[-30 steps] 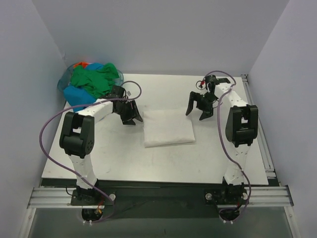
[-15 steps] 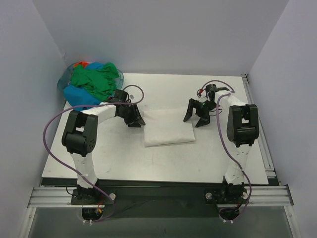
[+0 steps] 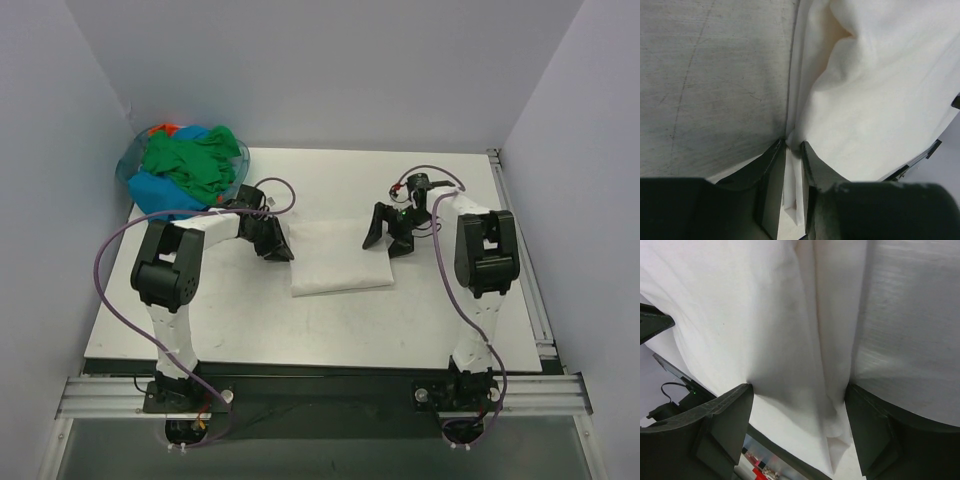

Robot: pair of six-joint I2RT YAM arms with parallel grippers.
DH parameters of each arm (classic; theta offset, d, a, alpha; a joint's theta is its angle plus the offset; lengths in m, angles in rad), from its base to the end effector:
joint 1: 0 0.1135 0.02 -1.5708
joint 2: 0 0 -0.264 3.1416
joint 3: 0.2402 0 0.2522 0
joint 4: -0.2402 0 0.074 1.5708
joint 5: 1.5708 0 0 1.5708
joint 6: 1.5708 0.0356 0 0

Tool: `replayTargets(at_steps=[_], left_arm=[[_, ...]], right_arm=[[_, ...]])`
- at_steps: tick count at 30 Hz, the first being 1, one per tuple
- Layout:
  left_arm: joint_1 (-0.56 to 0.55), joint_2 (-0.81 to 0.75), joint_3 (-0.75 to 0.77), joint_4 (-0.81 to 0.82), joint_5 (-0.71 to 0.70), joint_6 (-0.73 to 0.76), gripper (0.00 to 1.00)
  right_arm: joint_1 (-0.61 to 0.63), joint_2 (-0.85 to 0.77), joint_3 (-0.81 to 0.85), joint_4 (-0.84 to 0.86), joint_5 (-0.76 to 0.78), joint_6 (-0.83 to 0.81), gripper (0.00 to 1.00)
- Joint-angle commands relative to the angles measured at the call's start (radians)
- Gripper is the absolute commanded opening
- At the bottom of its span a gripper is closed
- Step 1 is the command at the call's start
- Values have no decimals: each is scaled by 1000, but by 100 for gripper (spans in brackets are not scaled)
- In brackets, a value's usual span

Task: Fold and stack the t-shirts
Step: Put the neatly folded tshirt into the corner of the board with the right arm

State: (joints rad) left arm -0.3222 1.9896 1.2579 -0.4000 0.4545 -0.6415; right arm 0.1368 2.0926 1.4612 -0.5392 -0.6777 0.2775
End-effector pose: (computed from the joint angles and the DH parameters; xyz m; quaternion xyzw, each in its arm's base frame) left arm 0.3695 -0.1398 0.1397 -0.1027 0.9466 -0.2932 0.0861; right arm 0.4174 0.0800 0.1525 -0.0009 0.9267 0.3574 0.1165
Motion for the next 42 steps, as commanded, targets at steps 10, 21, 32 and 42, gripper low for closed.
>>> replayTargets(at_steps=[10,21,32,42], left_arm=[[-21,-18,5,21,-20,17,42],[-21,-138,28,-20,-28,26,52],[-21,-230,-87,-4,1,48,53],[-21,-287,-137,-28,21,83,53]], right_arm=[[50,26,-24,-7,82,-9,22],[-12,-134,-85,-149,315,-147,0],[-229,-334,-160,-262,633,-241,0],[-328,-342,-116,-275,958,-253,0]])
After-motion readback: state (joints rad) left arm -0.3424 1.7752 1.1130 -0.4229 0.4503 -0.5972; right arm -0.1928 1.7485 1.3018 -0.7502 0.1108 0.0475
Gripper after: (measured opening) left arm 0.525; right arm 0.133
